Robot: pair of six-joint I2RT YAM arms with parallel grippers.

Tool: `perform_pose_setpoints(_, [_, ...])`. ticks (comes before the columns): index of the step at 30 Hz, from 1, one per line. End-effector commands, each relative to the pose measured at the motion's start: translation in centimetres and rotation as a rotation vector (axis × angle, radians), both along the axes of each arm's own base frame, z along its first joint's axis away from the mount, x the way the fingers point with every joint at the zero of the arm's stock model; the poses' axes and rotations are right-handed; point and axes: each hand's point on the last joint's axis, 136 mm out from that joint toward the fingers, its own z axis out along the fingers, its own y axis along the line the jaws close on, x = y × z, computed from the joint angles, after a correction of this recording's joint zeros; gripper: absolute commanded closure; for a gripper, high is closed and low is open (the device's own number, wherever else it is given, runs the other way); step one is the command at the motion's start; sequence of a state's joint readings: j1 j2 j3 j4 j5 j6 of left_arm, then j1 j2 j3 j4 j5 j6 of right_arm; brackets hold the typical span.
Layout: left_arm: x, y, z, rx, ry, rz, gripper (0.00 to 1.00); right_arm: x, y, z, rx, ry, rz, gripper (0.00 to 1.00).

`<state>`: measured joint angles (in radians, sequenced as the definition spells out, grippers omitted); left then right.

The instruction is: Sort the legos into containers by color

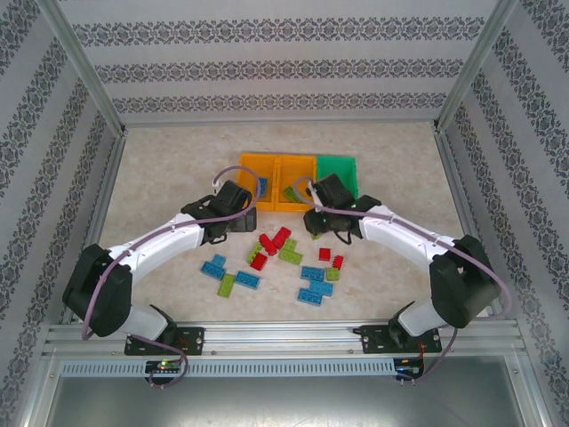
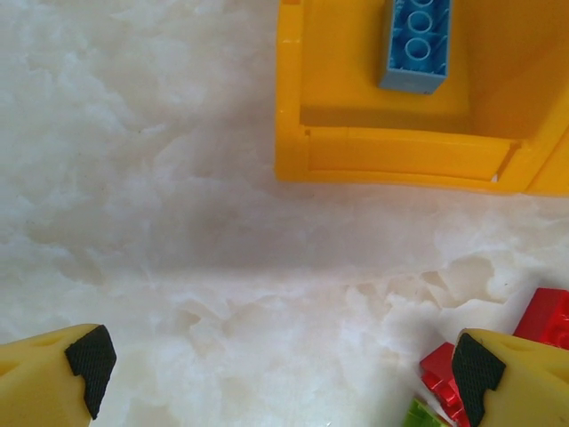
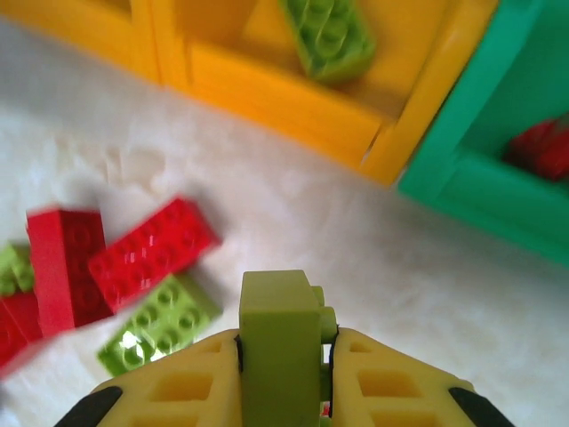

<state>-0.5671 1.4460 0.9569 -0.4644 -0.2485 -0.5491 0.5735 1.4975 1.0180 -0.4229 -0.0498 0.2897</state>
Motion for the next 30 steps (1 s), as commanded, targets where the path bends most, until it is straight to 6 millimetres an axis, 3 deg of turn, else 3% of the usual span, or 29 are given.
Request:
perform_pose_setpoints(1, [-1.3, 2.1, -0.4, 0.036, 0.031, 0.062, 0.01, 3.2, 0.6, 1.8, 0.069, -0.032, -0.042, 0.79])
perform_pose_setpoints(5, [-2.5, 2.9, -1.0, 0.038, 0.065, 0.106, 0.01, 7.2, 0.9, 2.6, 0.107, -0.042, -0.103, 0.79])
perform_pose_setpoints(14, [-7.4, 5.3, -3.3, -0.016, 0.189, 0.296, 0.01, 13.5, 0.9, 0.1, 0.107, -0.012, -0.215, 0.77])
perform_pose_setpoints(20, [-9.8, 6.3, -3.7, -0.1, 0.196, 0.412, 0.0, 15.5, 1.2, 0.1, 0.111, -0.039, -0.243, 0.75])
perform_pose_setpoints(26, [-10.7, 6.7, -3.8, -0.09, 0.218, 0.409, 0.0, 15.9, 1.8, -0.6, 0.126, -0.02, -0.235, 0.49])
perform_pose_setpoints(30, [-11.0, 6.0, -4.3, -0.109, 0.253, 0.383, 0.0, 15.7, 2.1, 0.0, 0.154, -0.023, -0.228, 0.42])
